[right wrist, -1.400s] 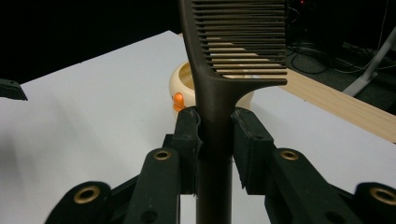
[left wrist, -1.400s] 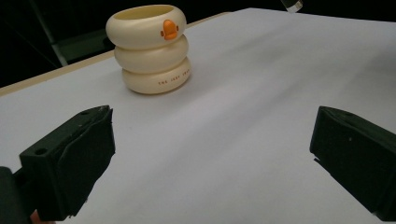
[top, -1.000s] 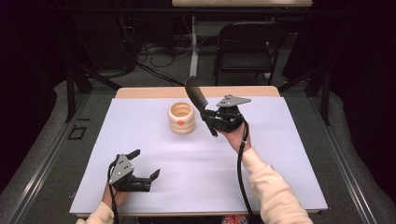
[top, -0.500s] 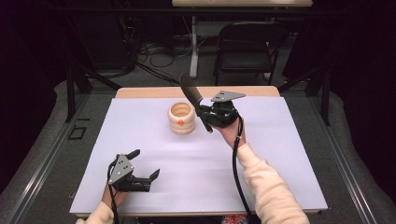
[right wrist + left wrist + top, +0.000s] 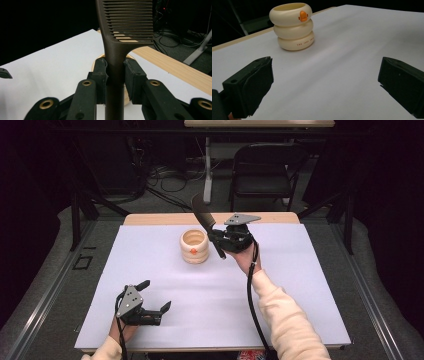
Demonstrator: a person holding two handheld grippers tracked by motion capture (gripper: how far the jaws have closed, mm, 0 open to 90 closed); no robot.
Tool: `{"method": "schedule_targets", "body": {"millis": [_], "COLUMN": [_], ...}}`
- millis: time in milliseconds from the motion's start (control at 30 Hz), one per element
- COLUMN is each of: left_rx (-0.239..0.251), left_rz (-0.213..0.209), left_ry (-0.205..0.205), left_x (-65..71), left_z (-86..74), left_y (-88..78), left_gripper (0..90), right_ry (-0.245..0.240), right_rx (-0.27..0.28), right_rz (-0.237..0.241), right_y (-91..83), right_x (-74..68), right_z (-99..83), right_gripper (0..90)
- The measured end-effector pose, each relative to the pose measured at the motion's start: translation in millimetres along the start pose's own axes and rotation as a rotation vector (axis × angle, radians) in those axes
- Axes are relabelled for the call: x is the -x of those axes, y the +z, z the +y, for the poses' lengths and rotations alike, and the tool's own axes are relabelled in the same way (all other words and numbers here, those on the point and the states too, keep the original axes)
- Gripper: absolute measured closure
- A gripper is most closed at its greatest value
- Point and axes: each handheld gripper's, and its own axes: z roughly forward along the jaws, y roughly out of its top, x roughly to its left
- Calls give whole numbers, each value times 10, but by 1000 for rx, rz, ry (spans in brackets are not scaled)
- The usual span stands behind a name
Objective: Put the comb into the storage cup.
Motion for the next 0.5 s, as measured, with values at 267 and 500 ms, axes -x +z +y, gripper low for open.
{"method": "schedule_targets", "body": {"millis": [267, 500], "left_rx": [1, 1], "left_rz": [1, 0], "left_ry": [0, 1], "left_x": [-2, -1], "left_z": [0, 0], "left_y": [-1, -2], "left_gripper": [2, 2], "right_ry": [-3, -2], "right_rx": [-4, 3], "right_rz": [1, 4], "right_y": [59, 96], "right_x": [0, -1], "right_z": [57, 101], "right_gripper": [723, 723]}}
